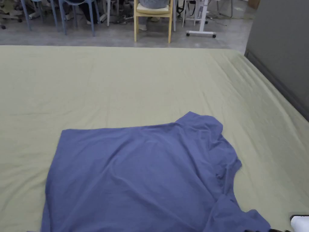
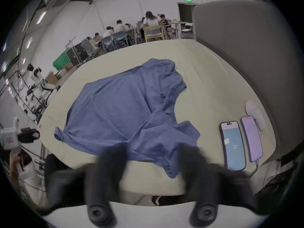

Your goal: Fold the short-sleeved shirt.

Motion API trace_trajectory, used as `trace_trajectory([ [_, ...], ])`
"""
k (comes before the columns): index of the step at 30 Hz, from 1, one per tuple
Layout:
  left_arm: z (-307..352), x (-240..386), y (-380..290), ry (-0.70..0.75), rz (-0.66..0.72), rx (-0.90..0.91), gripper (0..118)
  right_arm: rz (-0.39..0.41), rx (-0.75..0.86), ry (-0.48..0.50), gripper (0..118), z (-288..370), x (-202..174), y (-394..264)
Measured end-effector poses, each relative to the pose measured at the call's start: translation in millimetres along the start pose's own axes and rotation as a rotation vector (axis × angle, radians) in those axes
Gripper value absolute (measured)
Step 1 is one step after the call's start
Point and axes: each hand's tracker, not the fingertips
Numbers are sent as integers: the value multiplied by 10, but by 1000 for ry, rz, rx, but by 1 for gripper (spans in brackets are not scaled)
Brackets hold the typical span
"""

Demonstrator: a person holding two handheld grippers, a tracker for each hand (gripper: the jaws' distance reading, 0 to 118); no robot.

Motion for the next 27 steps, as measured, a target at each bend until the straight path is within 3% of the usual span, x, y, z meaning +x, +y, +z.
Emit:
trace_trajectory([
  [1,-4,47,-8,7,-17,6,0,28,-5,-25,3,-59,-52,-8],
  [2,-54,71,-14,42,-26,-5,0,35,12,-107,3,-71,-91,-41],
  [3,-96,81,-56,100,-2,21,0,57,7,-89,3,-81,-115,-72],
  [4,-162,59,-52,58,-23,-26,0,76,-40,-31,3,-97,-137,-81],
  [10,-343,7,-56,56,-16,-41,0,61,-13,-30,3,-82,-179,-145],
  [11,-422,-25,-40,22,-3,-52,7,57,-13,-25,3,-85,-178,-145],
  [12,-565,-83,-10,-15,23,-85,57,52,-20,-11,3,-107,-187,-138],
  [13,-766,-133,-22,-34,32,-134,96,48,-22,1,3,-117,-196,-139],
  [20,-1572,-196,-39,-33,36,-257,100,75,-54,12,3,-261,-315,-113],
  [21,-1631,-200,1,-32,16,-266,87,78,-66,10,3,-292,-321,-102],
  [22,-1615,-166,-14,-51,-6,-237,50,80,-72,6,3,-317,-328,-97],
  [23,-1616,-143,-9,-57,3,-230,1,81,-74,5,3,-331,-327,-92],
  [24,-1630,-110,1,-106,43,-234,1,81,-80,5,3,-352,-303,-92],
  [27,-1553,39,8,-17,-51,-227,1,82,-92,-8,3,-373,-251,-90],
])
